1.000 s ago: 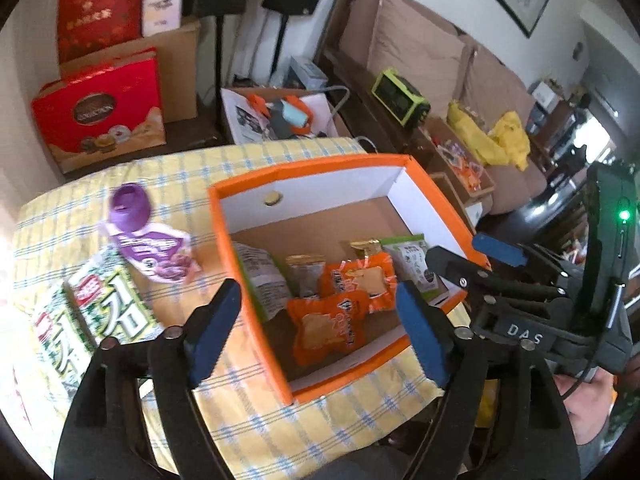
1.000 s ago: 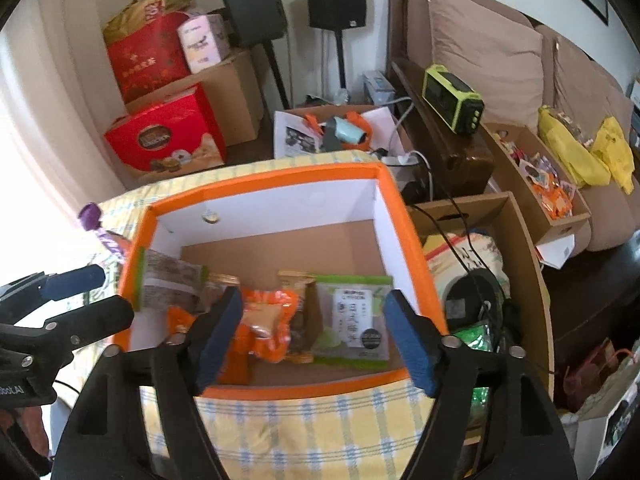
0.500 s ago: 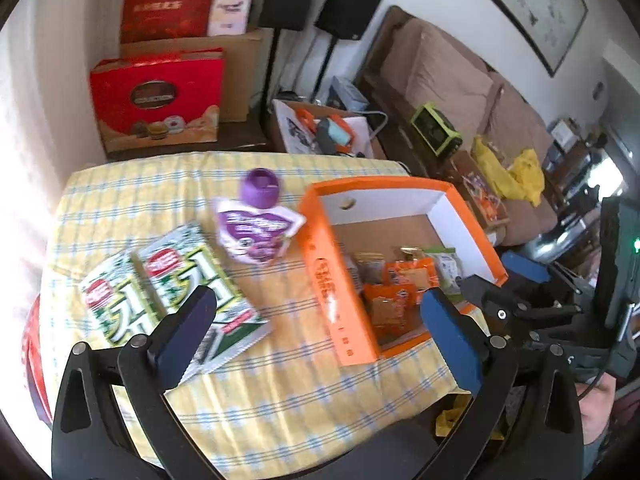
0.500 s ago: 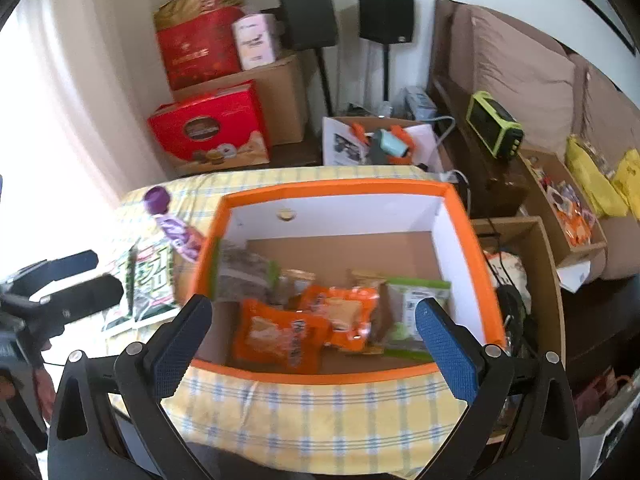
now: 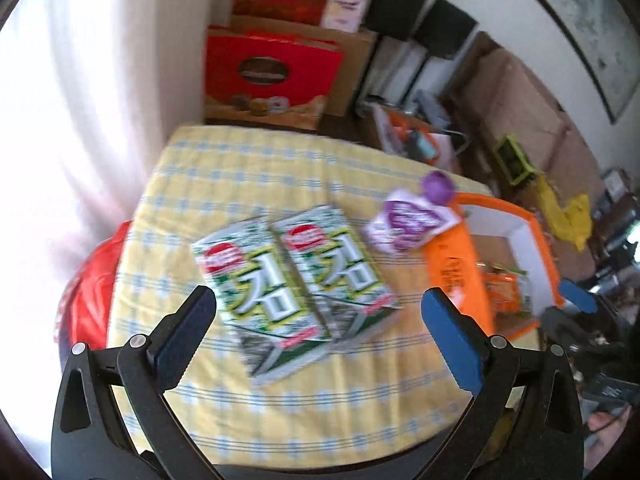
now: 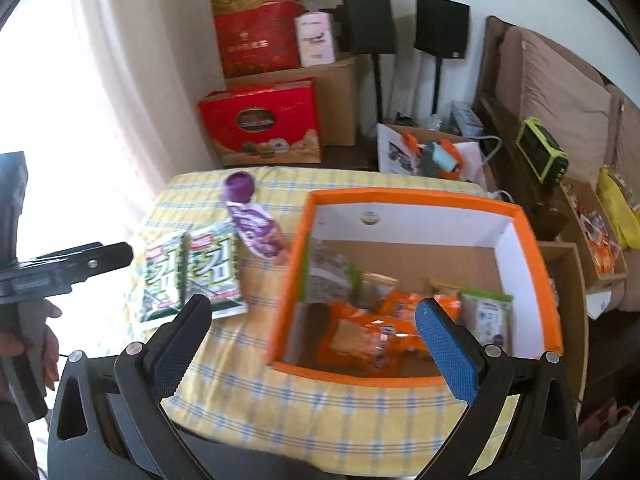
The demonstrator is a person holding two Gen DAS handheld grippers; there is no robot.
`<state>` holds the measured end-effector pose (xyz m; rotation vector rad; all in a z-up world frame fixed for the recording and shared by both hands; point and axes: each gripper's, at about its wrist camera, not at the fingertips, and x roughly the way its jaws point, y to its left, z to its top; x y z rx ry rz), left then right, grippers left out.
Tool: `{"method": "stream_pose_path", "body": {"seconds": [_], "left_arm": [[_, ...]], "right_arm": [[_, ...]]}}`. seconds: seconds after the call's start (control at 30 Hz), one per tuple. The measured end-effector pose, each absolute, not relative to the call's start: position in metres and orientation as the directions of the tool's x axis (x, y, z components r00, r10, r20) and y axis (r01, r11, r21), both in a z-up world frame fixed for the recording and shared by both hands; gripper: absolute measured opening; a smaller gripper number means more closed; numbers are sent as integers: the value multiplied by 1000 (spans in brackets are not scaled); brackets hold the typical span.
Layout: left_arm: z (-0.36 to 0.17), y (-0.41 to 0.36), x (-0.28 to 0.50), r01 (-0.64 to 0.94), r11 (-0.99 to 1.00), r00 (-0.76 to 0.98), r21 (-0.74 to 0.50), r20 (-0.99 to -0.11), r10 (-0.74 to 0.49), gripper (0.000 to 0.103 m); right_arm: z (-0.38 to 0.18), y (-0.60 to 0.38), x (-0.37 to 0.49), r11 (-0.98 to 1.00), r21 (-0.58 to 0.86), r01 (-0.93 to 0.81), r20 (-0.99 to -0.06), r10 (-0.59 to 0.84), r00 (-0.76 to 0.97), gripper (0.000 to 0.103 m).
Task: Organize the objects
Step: 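Withdraw both tools from the box toward the seaweed packets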
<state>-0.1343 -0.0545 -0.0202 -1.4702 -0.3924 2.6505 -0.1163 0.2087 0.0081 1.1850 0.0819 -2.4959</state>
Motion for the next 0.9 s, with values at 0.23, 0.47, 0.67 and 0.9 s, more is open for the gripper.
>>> {"method": "stream_pose_path", "body": {"seconds": [0.23,0.47,0.67,0.9], "left_arm": [[-44,-73,-136,101,-973,-509,-207,-851,128,103],[-45,-81,-131,106,-973,-518,-206,-847,123,103],[-44,-90,-128,113,-971,-525,-209,-843,120,103],[-48,-101,-127,126,-968,-523,-219,-843,123,103]], "right_arm": [[3,175,-116,-908,115,403,-756,-343,-557,102],[-4,146,-118,-898,106,428,-752,-354,-557,102],[-10,128,-121,-900,101,424,-756,-346,-556,102],[-14,117,-123,-900,105,423,-763,-345,-546,102]]}}
